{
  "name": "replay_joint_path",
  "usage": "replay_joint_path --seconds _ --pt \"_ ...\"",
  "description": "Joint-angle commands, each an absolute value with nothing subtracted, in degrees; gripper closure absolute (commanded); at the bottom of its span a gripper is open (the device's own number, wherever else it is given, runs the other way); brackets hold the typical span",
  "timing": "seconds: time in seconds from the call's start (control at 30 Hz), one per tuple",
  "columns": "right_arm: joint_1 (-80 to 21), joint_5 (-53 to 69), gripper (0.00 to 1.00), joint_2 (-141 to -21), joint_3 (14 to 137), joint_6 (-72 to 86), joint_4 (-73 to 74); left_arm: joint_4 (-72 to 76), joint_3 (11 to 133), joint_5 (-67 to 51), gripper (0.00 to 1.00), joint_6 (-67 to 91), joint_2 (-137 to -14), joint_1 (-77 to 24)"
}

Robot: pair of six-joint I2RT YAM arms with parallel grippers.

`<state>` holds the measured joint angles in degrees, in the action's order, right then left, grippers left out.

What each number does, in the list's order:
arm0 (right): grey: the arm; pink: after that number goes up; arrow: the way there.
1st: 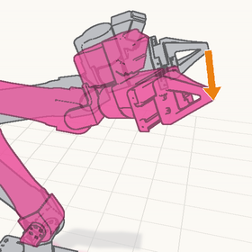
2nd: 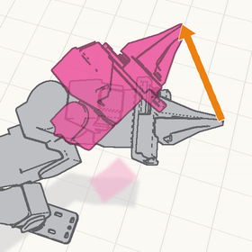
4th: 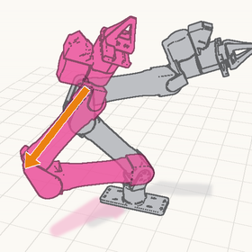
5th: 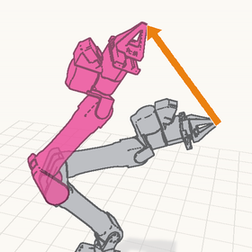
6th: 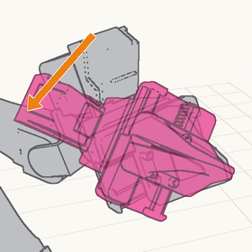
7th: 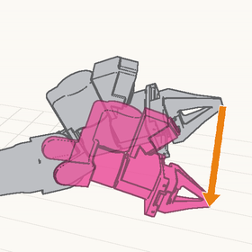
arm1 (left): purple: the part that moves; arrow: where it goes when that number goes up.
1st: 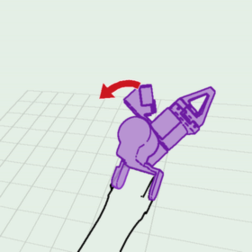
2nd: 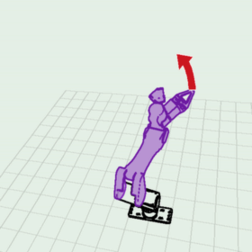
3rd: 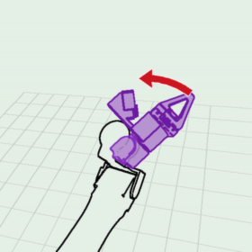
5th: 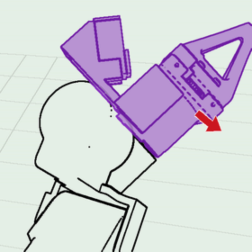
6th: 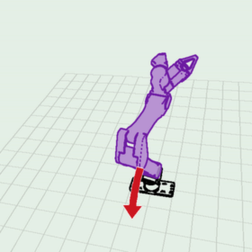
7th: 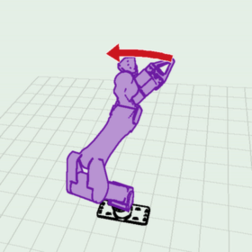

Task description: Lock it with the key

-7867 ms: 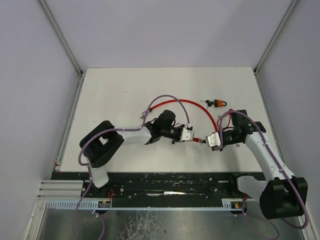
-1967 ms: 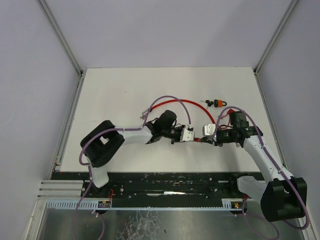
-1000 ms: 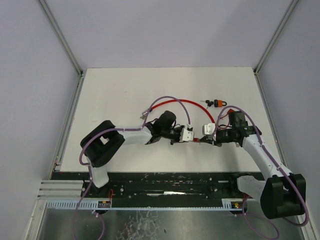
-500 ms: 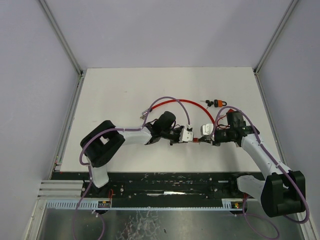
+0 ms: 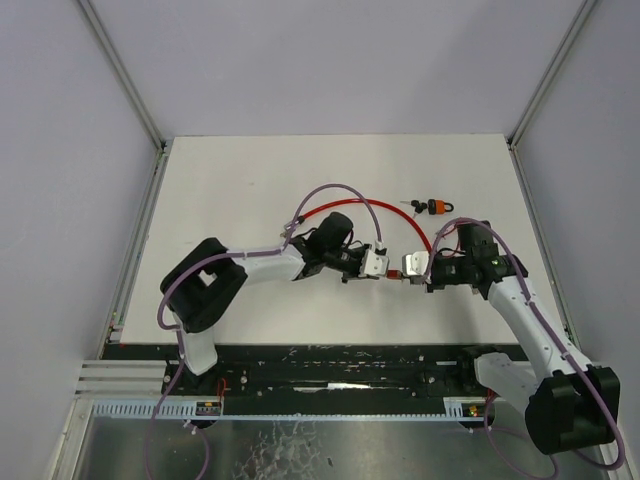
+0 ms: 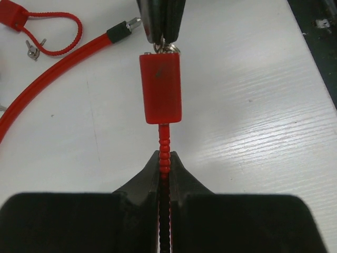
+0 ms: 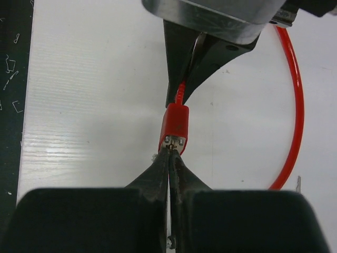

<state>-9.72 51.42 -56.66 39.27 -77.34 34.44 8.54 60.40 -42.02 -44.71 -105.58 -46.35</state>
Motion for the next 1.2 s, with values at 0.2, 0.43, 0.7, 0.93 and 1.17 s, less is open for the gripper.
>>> replay_joint_path --seconds 0.2,0.43,0.7,0.93,1.17 --pt "-9.91 53.9 1.0 -65.08 45.87 -68.46 41.1 28.38 47.79 -26.36 1.0 -45.64 -98.61 -47.57" --pt "-10.43 49.81 1.0 -59.92 42.43 -72.72 38.19 14.78 55.08 -38.08 1.0 -46.3 -101.14 -46.29" --pt "-10.7 47.49 1.0 -57.05 40.54 -73.61 35.62 -10.63 70.29 -52.0 1.0 -49.06 -110.44 -44.77" --pt "-10.78 44.0 1.0 -56.78 40.09 -70.7 32.52 15.9 58.44 -21.36 1.0 -42.33 -105.26 -49.36" --pt "-10.78 44.45 1.0 -57.13 40.59 -69.03 32.15 14.72 58.14 -28.76 1.0 -43.05 -104.15 -48.96"
